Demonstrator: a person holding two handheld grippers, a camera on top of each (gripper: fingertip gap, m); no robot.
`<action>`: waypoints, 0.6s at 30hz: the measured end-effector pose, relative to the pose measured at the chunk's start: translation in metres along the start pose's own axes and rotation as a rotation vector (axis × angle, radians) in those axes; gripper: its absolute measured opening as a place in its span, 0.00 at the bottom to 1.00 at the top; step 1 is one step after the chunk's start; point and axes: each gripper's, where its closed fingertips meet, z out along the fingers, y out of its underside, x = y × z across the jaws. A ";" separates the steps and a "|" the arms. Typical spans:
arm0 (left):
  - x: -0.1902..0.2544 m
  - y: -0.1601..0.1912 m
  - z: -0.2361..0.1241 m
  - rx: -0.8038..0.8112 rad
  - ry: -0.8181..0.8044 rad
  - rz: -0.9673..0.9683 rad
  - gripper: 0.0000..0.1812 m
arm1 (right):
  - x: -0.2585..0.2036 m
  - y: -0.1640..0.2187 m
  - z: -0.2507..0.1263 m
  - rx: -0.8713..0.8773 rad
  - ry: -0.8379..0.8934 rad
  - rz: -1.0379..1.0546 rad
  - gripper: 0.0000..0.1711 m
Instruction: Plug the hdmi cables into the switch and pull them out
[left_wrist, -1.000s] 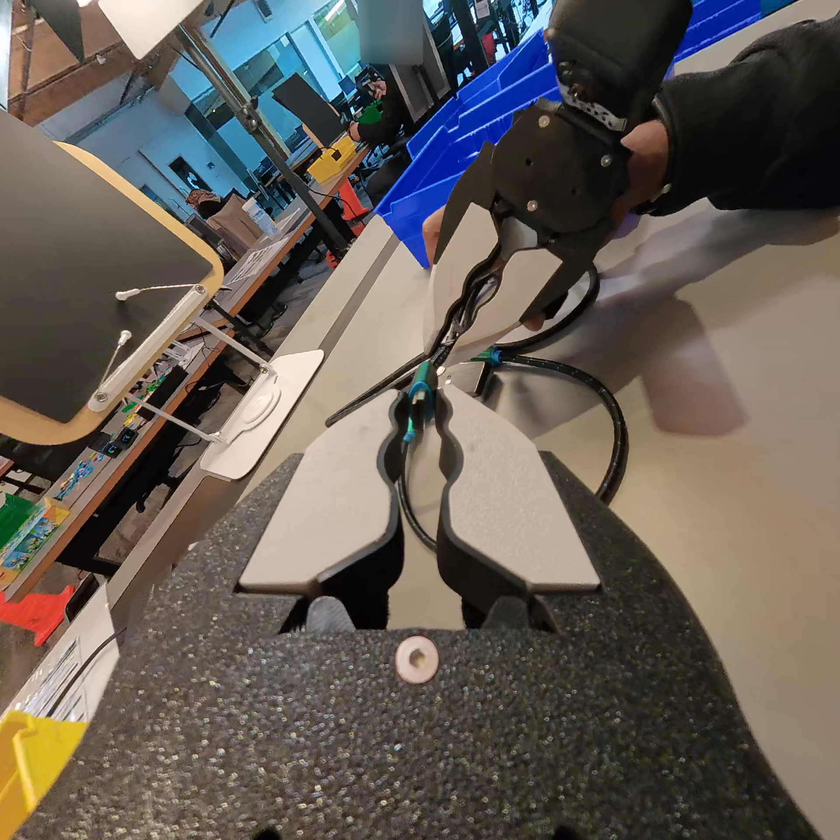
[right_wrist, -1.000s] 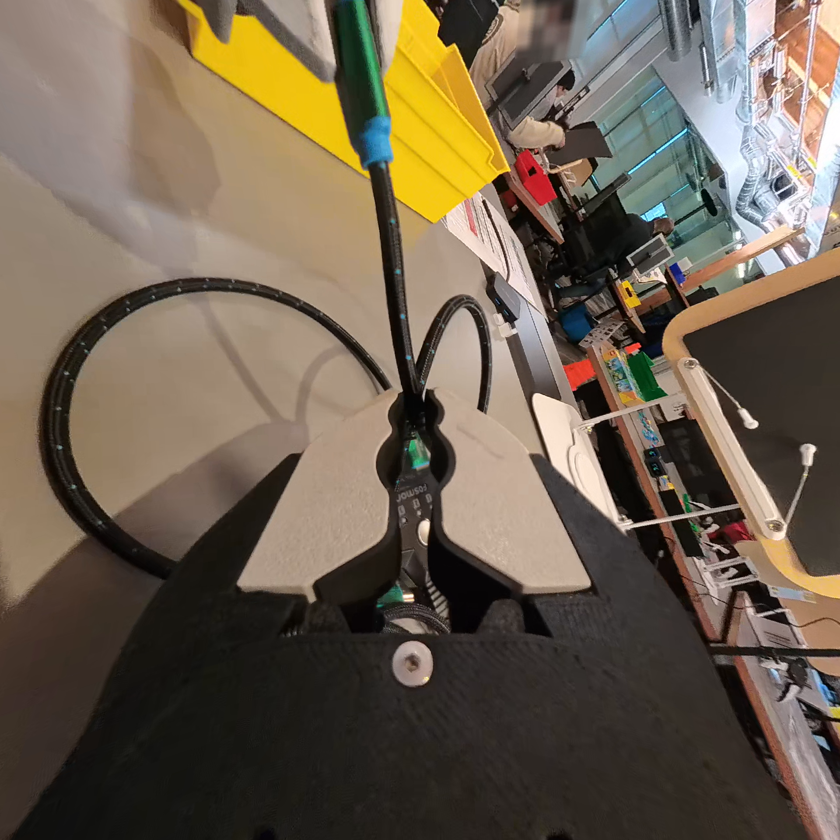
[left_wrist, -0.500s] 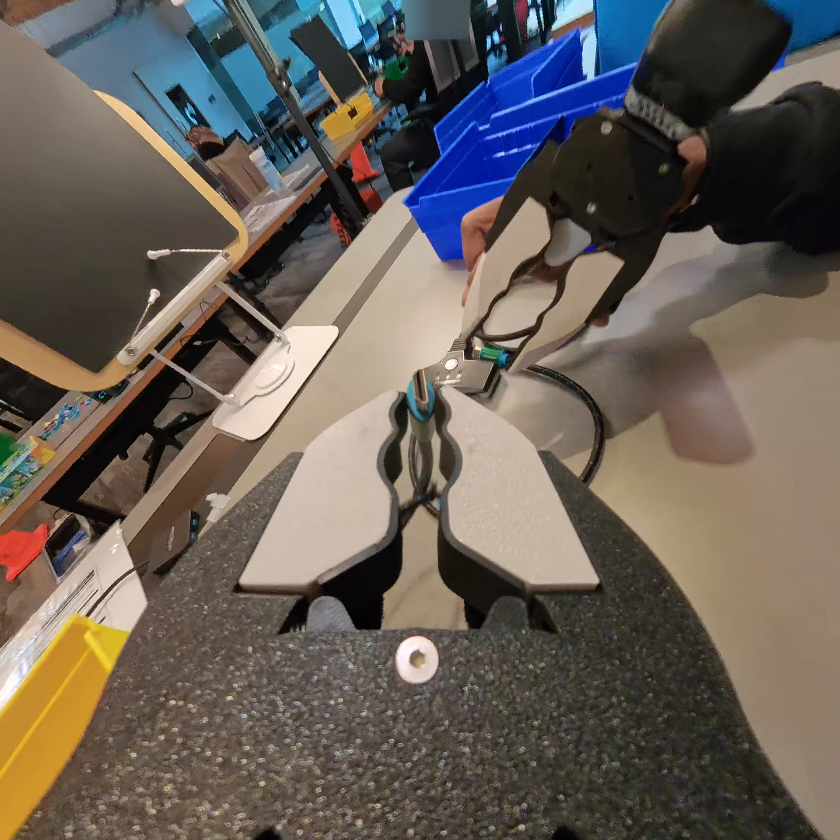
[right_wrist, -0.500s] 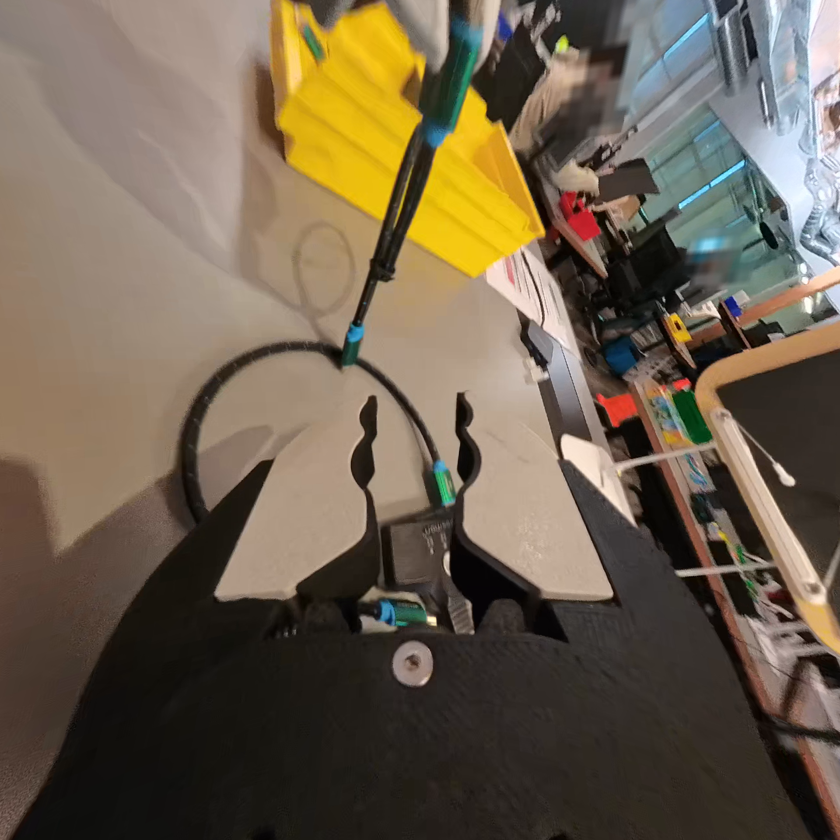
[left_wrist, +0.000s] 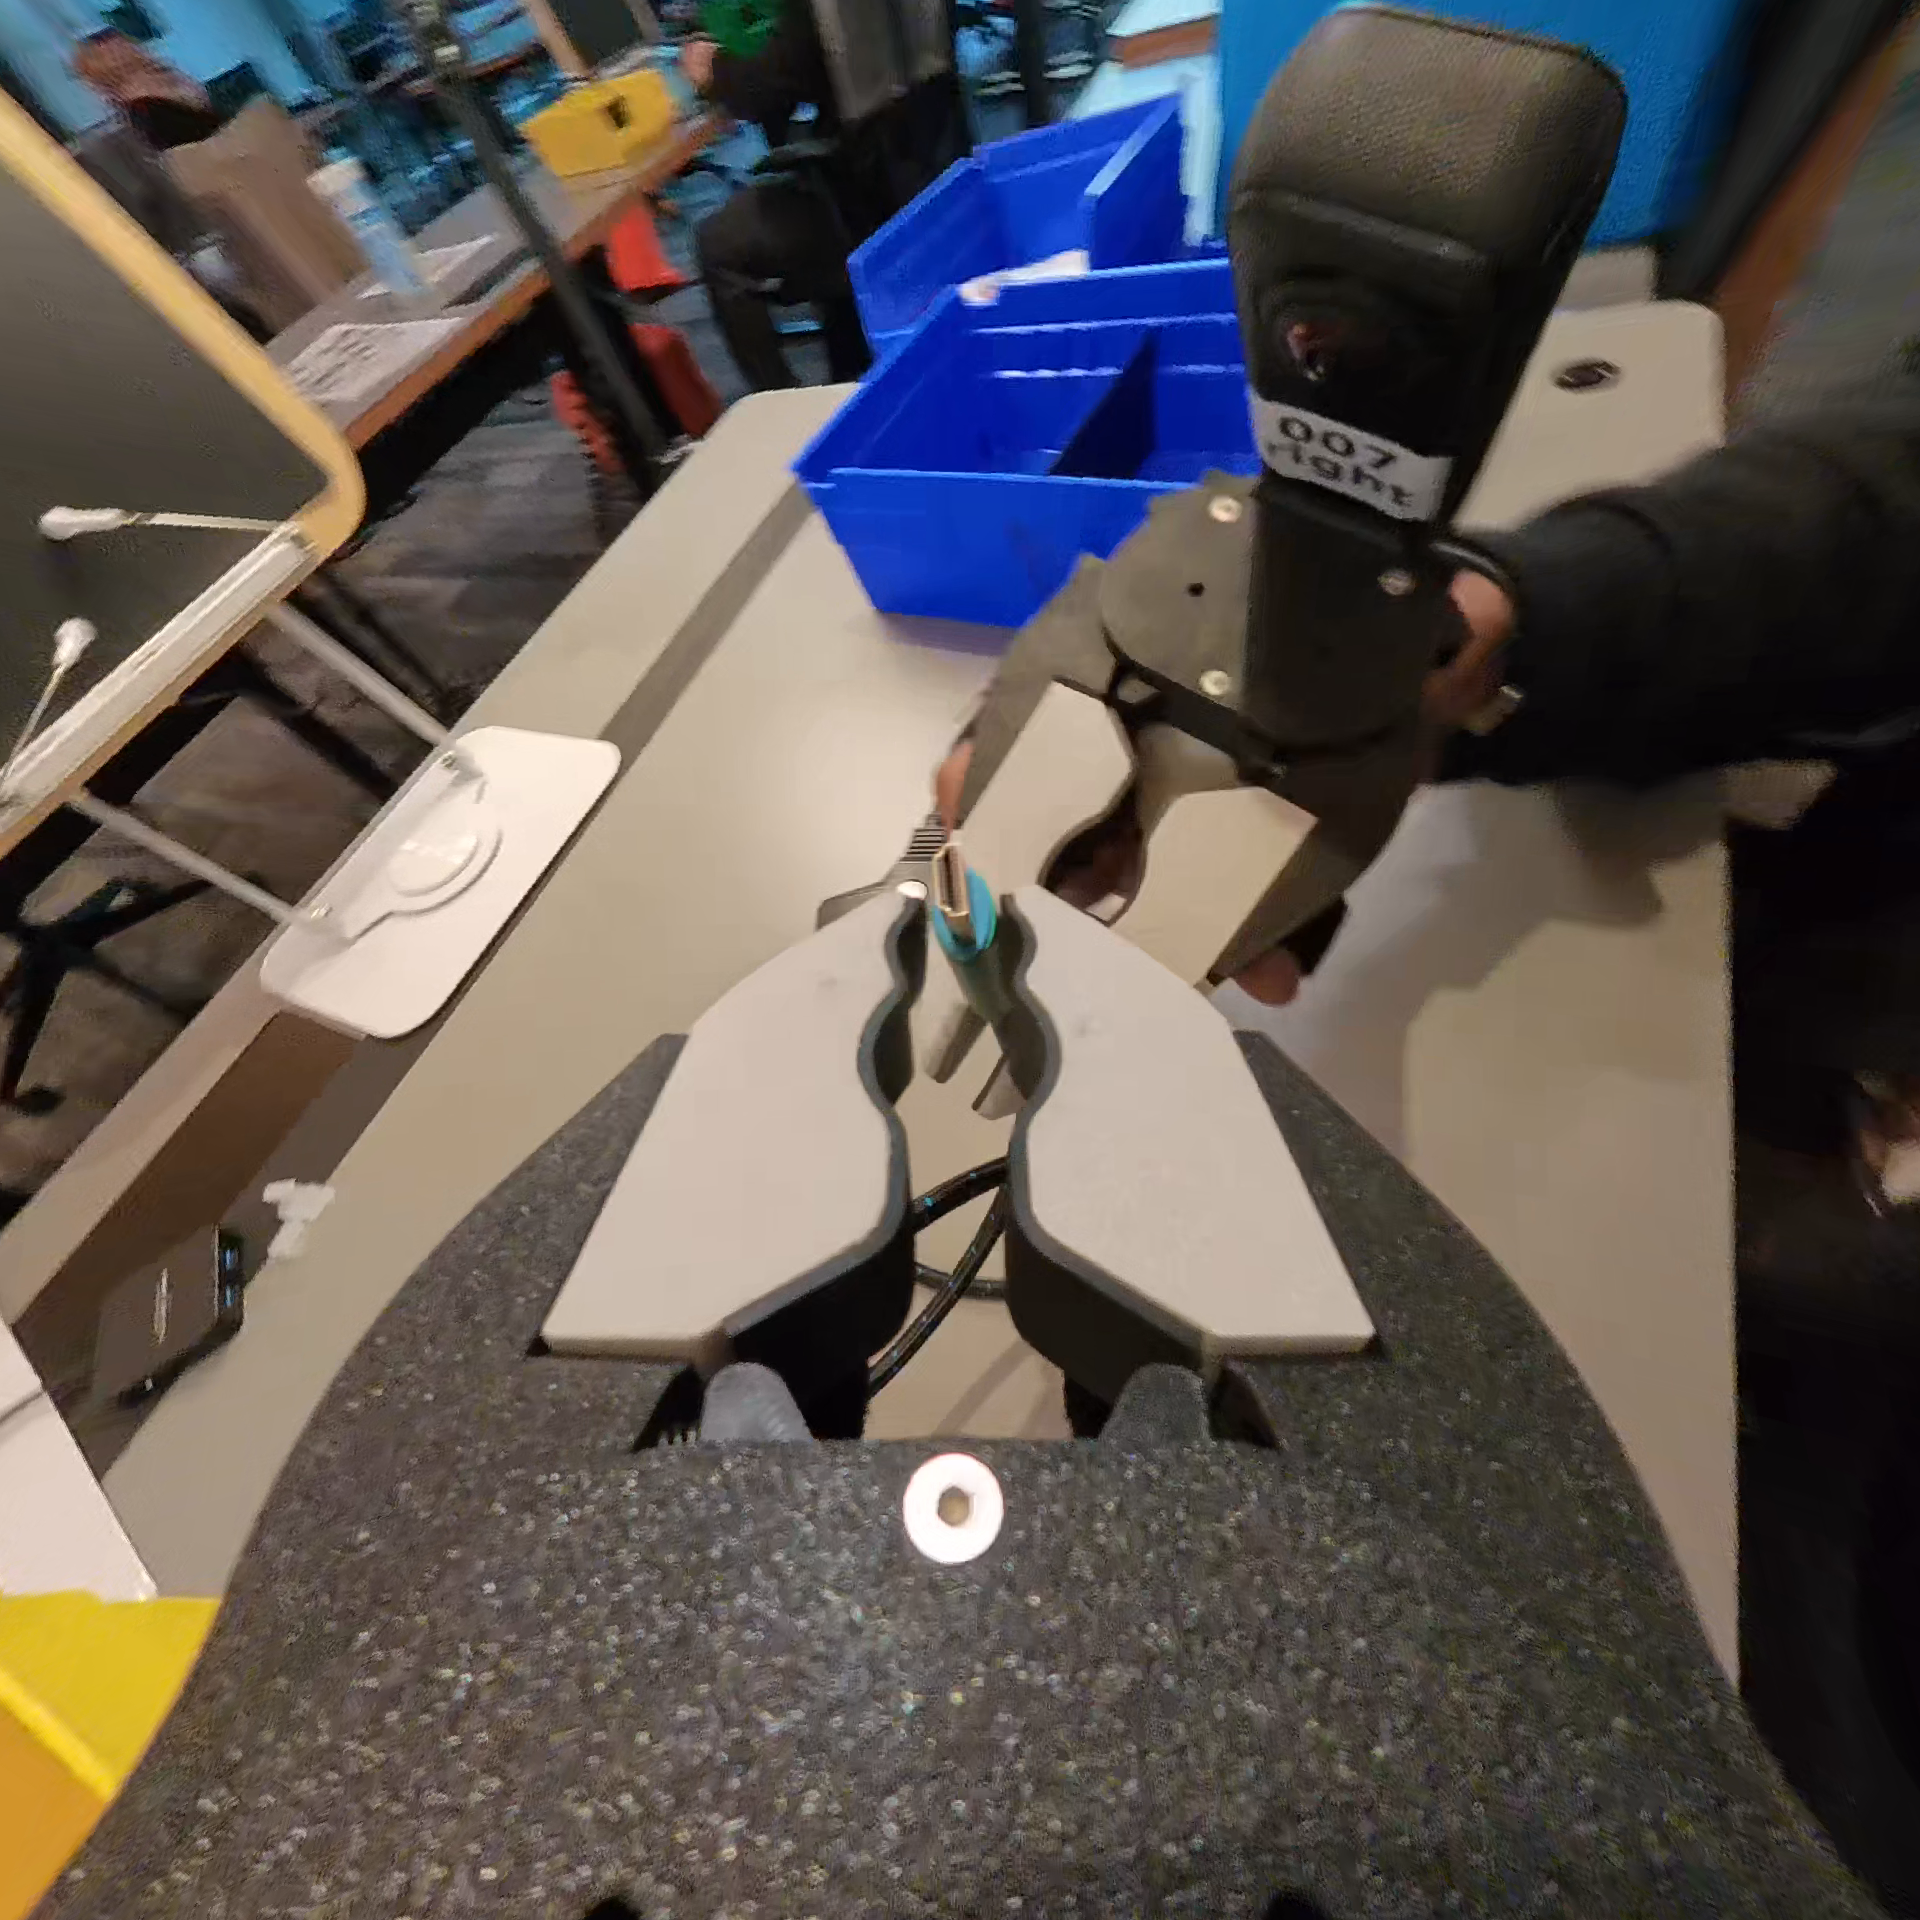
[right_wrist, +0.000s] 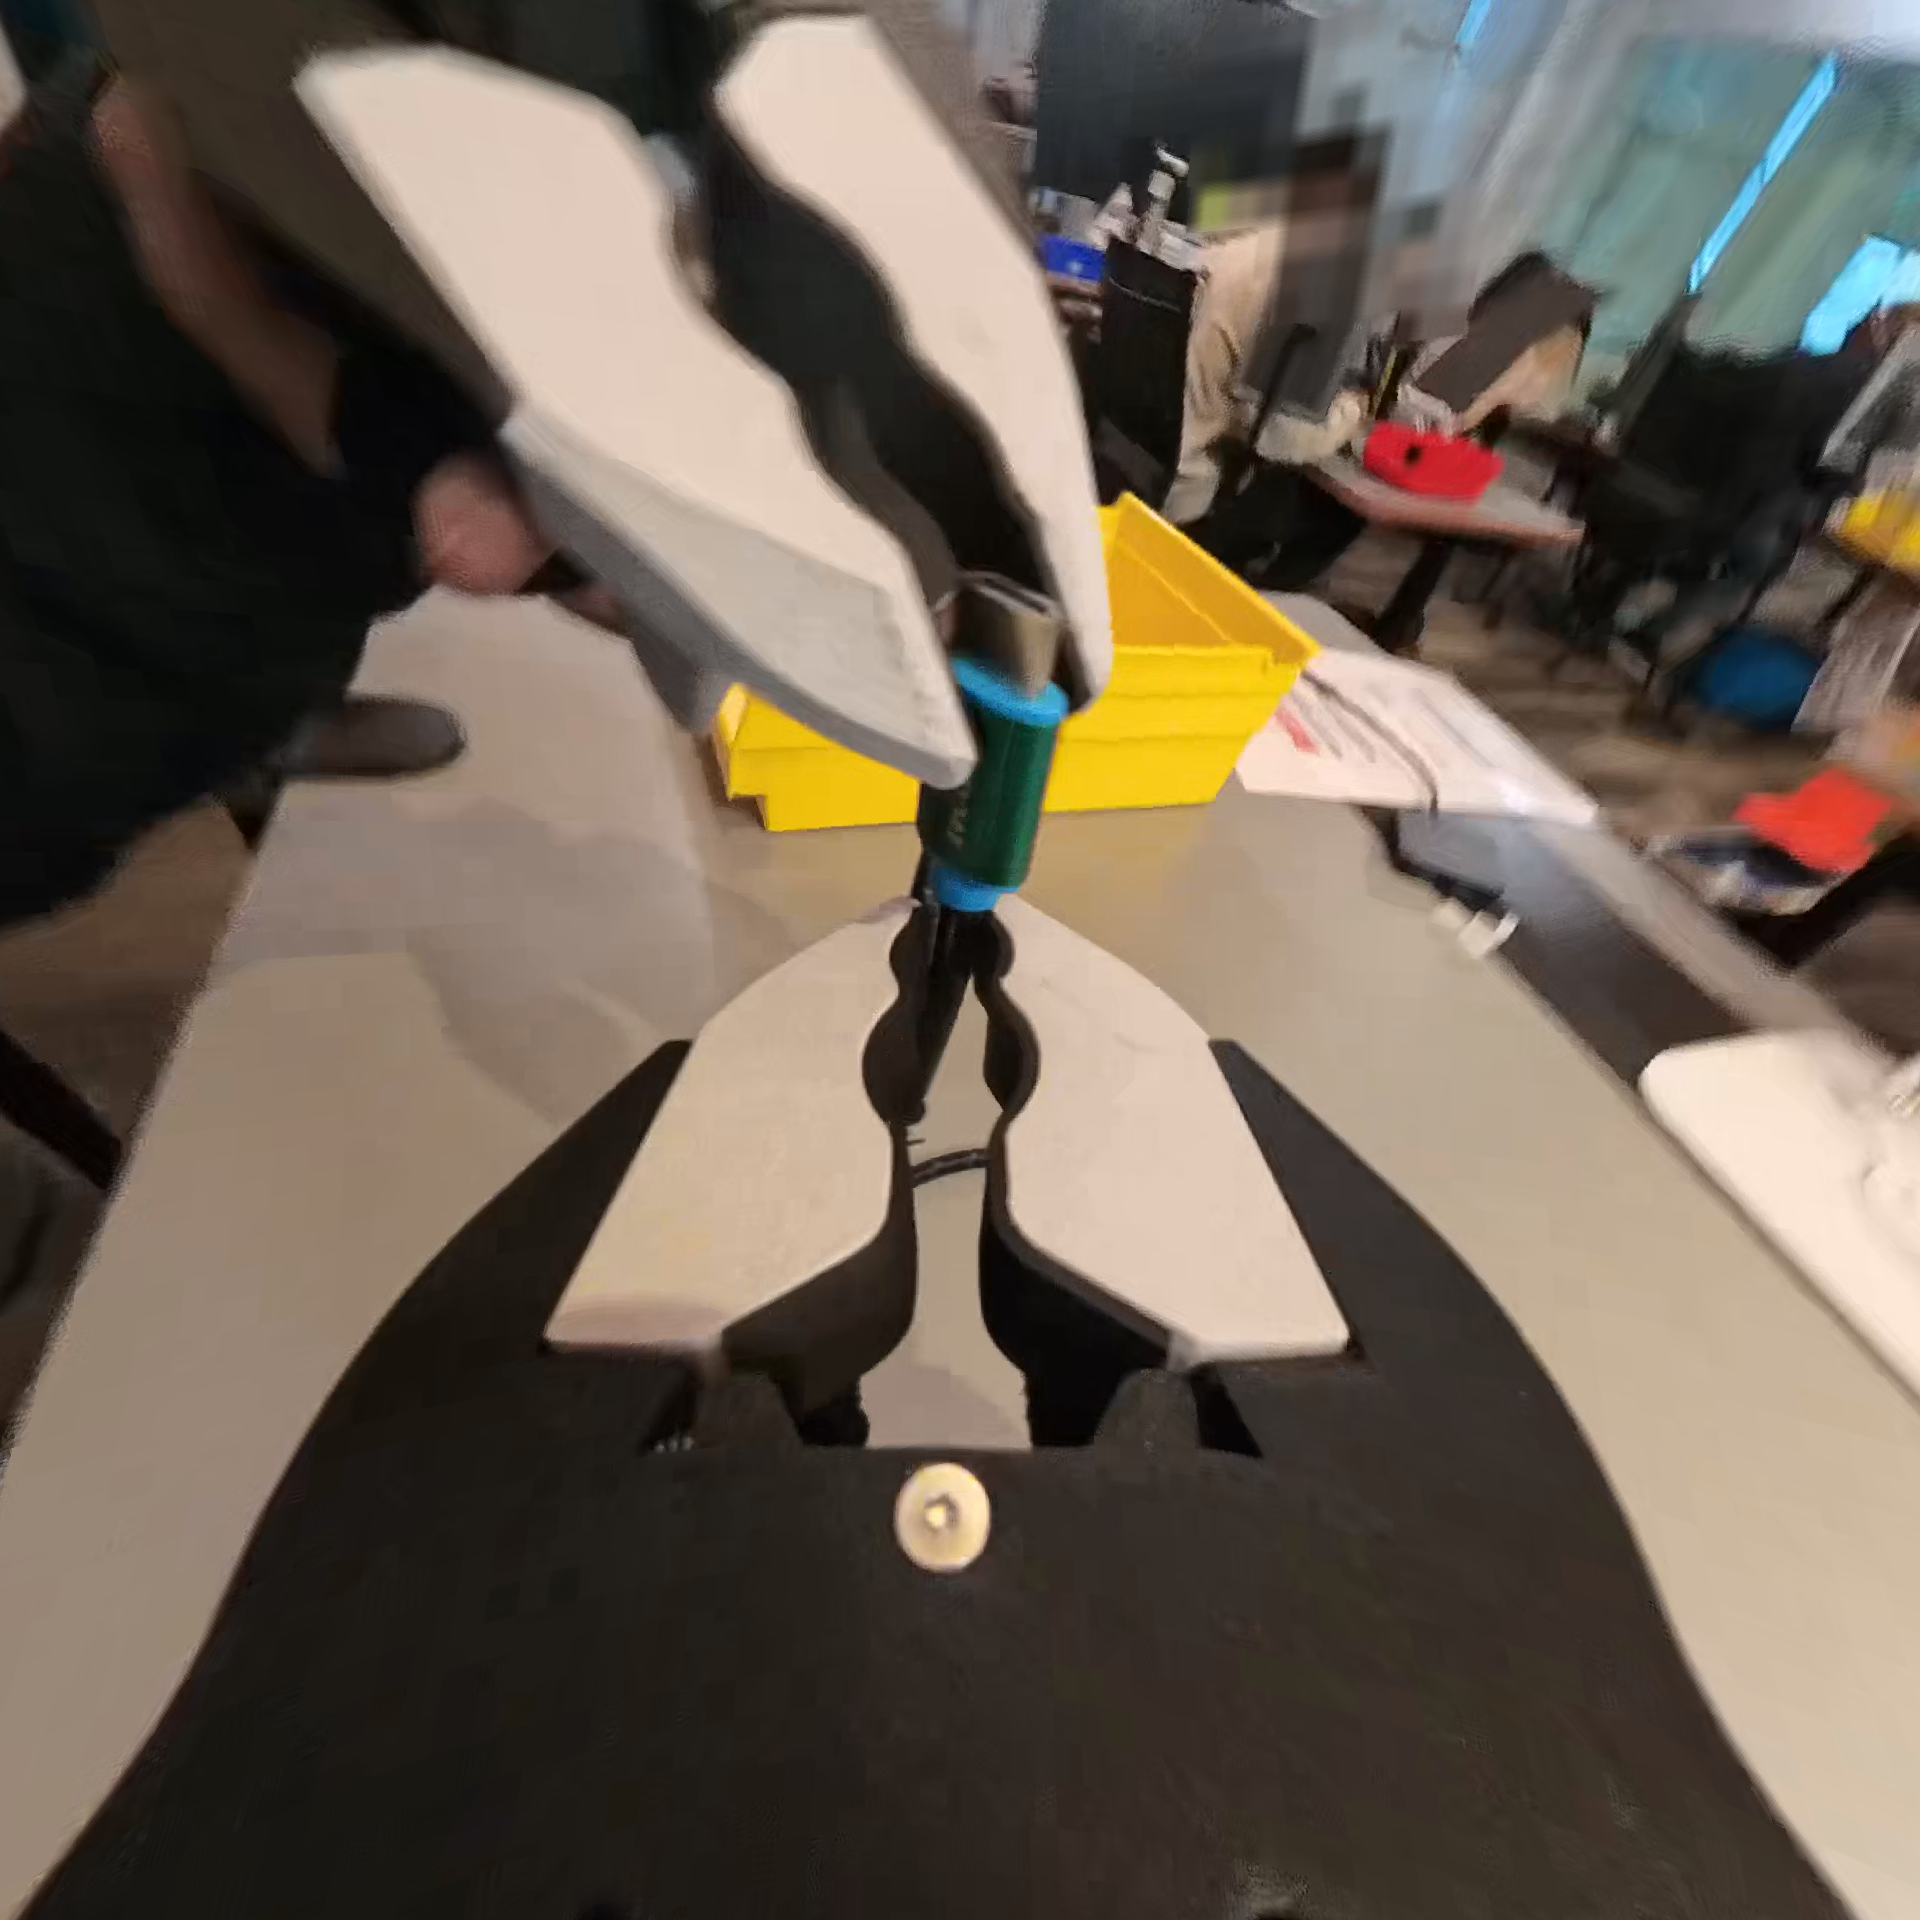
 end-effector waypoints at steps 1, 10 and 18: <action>-0.007 0.001 0.006 0.007 -0.039 -0.039 0.10 | 0.007 0.004 0.000 0.007 0.017 0.106 0.04; -0.009 0.049 0.058 -0.079 -0.154 -0.053 0.22 | 0.059 0.051 -0.023 0.113 0.174 0.867 0.04; 0.017 0.077 0.104 -0.111 -0.208 0.078 0.25 | 0.069 0.067 -0.029 0.145 0.250 0.961 0.04</action>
